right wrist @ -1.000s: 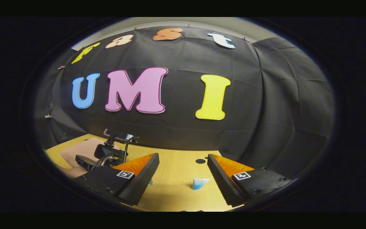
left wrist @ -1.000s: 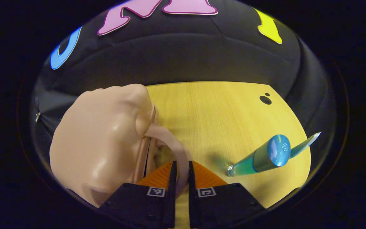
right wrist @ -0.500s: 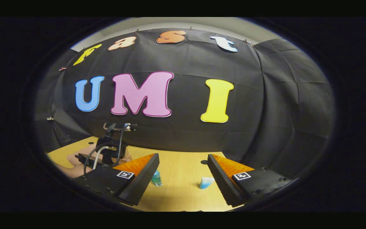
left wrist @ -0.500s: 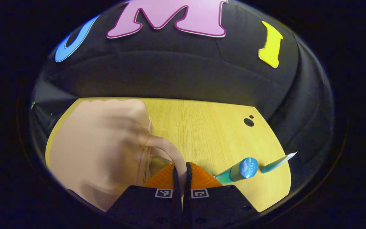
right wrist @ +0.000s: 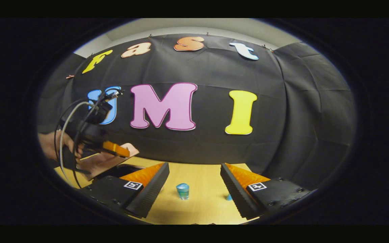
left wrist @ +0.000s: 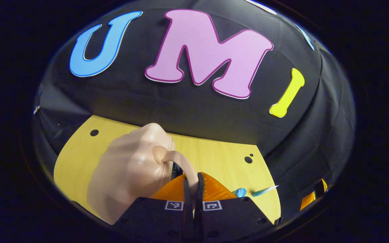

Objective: First open the suitcase, pack the skin care products into it, and then close the suitcase.

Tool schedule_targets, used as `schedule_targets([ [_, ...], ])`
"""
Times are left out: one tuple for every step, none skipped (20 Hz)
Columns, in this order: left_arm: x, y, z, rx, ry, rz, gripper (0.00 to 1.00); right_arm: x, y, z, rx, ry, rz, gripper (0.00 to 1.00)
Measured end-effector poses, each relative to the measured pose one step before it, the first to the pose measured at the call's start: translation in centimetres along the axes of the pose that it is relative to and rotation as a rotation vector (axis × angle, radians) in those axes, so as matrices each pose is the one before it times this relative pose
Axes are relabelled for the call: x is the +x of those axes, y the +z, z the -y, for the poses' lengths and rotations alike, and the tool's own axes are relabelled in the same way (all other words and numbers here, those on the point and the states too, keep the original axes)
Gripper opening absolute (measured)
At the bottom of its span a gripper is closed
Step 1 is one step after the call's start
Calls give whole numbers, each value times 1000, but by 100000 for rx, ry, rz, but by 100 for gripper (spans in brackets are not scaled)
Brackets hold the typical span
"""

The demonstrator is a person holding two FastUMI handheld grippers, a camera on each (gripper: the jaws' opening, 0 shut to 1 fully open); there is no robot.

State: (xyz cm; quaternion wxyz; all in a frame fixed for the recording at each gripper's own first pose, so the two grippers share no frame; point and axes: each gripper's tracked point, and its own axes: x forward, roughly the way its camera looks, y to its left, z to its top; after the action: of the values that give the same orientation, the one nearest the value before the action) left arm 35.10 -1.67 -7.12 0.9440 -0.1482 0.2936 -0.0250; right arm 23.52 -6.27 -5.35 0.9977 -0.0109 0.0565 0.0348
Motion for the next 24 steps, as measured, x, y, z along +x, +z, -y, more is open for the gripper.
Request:
schedule_targets([
  [-1233,1228,-1660,-2323,-62,12,6,-177,153,-617,72,938,98,96],
  [-1314,1629,-1807,-2862,431,1320,6,-235,149,-552,-153,637,163,97],
  [-664,1246,-1991,-1544,988,2087,6,-311,241,-503,-206,623,343,96],
  [-582,1098,-2216,841,2303,1054,6,-411,313,-526,-503,417,249,97],
  [-571,683,-2343,1461,2666,1285,6,-251,202,-312,-1014,-85,135,97],
  [-278,752,-2585,1183,2661,859,6,-458,295,-252,-986,-675,625,97],
  [-66,524,-2077,72,1247,28,6,-404,206,-126,-655,-993,542,96],
  [38,321,-2201,14,1195,-301,6,-300,34,-157,-381,-1122,-86,97],
  [371,6,-1925,597,1112,-680,6,-317,-328,-165,124,-978,-1339,97],
  [326,82,-2581,1698,2471,-758,6,-308,-489,-224,682,-758,-1934,96],
  [813,-251,-2660,2310,3416,-750,6,-262,-415,-188,882,-877,-2027,97],
  [673,-456,-2882,-1,4726,-1708,6,-318,-431,2,358,-1450,-1947,96],
  [833,-378,-2785,-653,3710,-1312,6,-290,-262,244,156,-2179,-1118,97],
  [936,-268,-2675,-374,3097,-288,7,-268,-194,184,205,-1680,-705,97],
  [1326,-734,-2034,1389,3911,-565,7,-138,-342,79,34,-1704,-1132,97],
  [1438,-739,-2447,1875,3101,-678,2,-71,-515,207,-123,-1568,-1581,97],
  [1563,-1174,-1630,494,649,-1557,7,-59,-445,44,122,-1380,-1888,97],
  [1587,-1249,-1277,-148,621,-1662,6,-64,-454,-34,612,-1162,-1577,97],
  [1594,-1408,-1259,-2382,570,-1402,6,52,-377,-138,1121,-1336,-1645,96],
  [1520,-742,-377,-2640,-886,-342,6,-58,-533,-302,2566,-1000,-2536,99],
  [1204,-1124,-1004,-1434,-95,-397,6,83,-161,-667,2402,-233,-1005,96],
  [1304,-832,-709,-788,-771,-727,6,58,-341,-650,1144,400,-1214,96],
  [767,-887,-441,-991,-937,-1160,6,169,-429,-600,-364,84,-1227,97],
  [876,-536,-336,-1552,-1111,-1210,2,113,-272,-351,-553,85,-974,96],
])
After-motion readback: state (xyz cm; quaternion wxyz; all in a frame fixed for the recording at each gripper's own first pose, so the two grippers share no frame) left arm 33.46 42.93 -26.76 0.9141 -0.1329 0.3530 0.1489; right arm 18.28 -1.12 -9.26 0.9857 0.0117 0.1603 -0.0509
